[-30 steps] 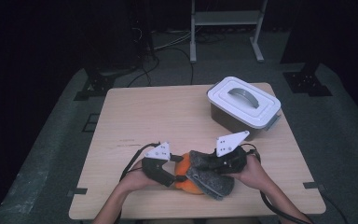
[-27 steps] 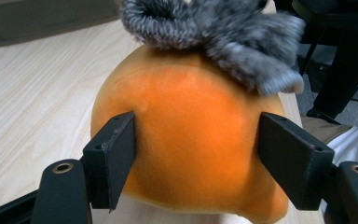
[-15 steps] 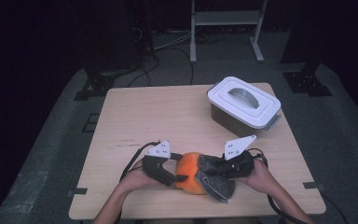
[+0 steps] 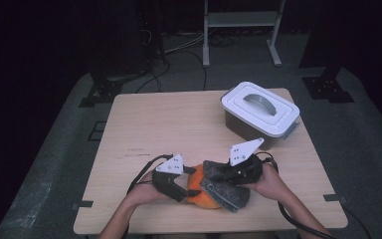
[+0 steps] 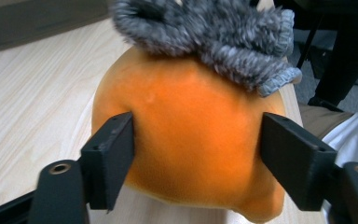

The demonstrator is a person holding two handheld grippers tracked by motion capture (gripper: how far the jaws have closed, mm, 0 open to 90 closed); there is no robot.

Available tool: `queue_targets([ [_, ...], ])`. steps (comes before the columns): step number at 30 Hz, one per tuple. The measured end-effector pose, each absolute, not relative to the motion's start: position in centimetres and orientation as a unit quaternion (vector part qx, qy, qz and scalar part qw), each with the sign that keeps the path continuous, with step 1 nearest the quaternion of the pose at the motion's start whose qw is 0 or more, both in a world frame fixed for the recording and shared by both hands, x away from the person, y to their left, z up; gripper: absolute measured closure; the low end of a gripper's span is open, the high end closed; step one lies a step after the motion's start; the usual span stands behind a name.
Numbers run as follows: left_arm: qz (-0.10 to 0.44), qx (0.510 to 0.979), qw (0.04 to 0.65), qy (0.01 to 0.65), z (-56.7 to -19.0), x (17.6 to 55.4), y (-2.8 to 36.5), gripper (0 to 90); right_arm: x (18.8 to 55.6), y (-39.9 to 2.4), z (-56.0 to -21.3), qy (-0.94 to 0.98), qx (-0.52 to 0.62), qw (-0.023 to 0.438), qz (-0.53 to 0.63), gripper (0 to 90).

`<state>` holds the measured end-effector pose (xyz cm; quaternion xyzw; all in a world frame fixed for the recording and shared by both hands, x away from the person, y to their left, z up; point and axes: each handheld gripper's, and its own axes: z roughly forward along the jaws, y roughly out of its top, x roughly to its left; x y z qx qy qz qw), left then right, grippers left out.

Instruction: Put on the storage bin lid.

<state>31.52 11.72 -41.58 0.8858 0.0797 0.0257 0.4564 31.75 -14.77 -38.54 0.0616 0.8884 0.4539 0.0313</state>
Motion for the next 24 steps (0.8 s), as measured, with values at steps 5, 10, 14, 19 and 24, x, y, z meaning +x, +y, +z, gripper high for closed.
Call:
queue_targets([
  [5, 0.027, 0.88, 0.466, 0.086, -41.3, 31.5, 11.1, 19.2, 31.1, -14.5, -39.8, 0.88, 0.06, 0.025, 0.471, 74.6],
  [10, 0.031, 0.886, 0.456, 0.08, -41.9, 31.6, 11.4, 26.3, 31.0, -15.1, -39.5, 0.885, 0.059, 0.034, 0.46, 74.3],
  [14, 0.015, 0.888, 0.45, 0.088, -42.5, 32.1, 12.3, 26.8, 31.1, -16.8, -40.6, 0.88, 0.087, 0.023, 0.466, 74.1],
  [19, 0.02, 0.882, 0.46, 0.104, -41.8, 32.2, 12.5, 21.0, 31.1, -17.7, -41.5, 0.869, 0.106, 0.018, 0.483, 74.0],
  [24, 0.019, 0.88, 0.465, 0.096, -41.9, 32.1, 11.8, 22.6, 31.2, -17.0, -41.0, 0.872, 0.098, 0.03, 0.479, 73.6],
])
